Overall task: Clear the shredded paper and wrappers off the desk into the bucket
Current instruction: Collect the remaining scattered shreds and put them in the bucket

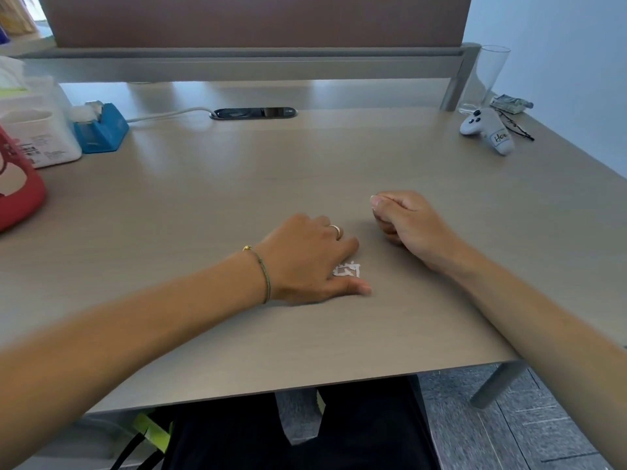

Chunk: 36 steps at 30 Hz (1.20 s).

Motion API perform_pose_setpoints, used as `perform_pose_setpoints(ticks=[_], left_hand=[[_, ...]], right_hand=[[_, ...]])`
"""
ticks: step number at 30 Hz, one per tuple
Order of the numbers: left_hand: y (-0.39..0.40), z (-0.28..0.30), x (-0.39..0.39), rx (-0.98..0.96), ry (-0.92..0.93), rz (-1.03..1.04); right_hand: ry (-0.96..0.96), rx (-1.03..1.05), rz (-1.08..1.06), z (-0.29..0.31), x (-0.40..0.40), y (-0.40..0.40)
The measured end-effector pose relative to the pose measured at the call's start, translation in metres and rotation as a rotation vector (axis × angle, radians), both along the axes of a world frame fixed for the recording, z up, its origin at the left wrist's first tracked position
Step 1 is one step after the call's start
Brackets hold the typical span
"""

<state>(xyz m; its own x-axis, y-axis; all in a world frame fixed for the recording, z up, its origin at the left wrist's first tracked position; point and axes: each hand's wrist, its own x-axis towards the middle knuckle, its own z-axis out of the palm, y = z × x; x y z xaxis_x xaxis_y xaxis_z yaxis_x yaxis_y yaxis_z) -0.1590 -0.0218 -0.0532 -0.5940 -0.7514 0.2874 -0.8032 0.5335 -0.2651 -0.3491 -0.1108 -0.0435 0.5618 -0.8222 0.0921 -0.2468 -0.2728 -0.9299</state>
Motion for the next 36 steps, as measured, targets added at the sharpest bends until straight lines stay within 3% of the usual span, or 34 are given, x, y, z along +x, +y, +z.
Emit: perform_pose_setpoints(ticks=[10, 15, 17, 21, 28, 36], left_hand=[[-0.012, 0.000, 0.007, -0.018, -0.010, -0.102], [-0.017, 0.004, 0.009, 0.075, 0.029, 0.132], [-0.021, 0.003, 0.012, 0.145, 0.219, 0.246], [-0.027, 0.003, 0.023, 0.169, 0.680, 0.274], [-0.030, 0.043, 0.049, 0.078, 0.987, 0.282], [-0.013, 0.117, 0.110, 0.272, 1.567, 0.347]], right_hand=[[-0.019, -0.002, 0.019, -0.002, -0.001, 0.001], [-0.038, 0.095, -0.002, 0.003, 0.005, 0.004], [-0.091, 0.160, -0.021, 0.007, 0.012, 0.007], [-0.174, 0.217, -0.041, 0.016, 0.029, 0.009], [-0.356, 0.317, -0.020, 0.051, 0.074, 0.003], [-0.465, 0.355, 0.079, 0.110, 0.164, 0.000]])
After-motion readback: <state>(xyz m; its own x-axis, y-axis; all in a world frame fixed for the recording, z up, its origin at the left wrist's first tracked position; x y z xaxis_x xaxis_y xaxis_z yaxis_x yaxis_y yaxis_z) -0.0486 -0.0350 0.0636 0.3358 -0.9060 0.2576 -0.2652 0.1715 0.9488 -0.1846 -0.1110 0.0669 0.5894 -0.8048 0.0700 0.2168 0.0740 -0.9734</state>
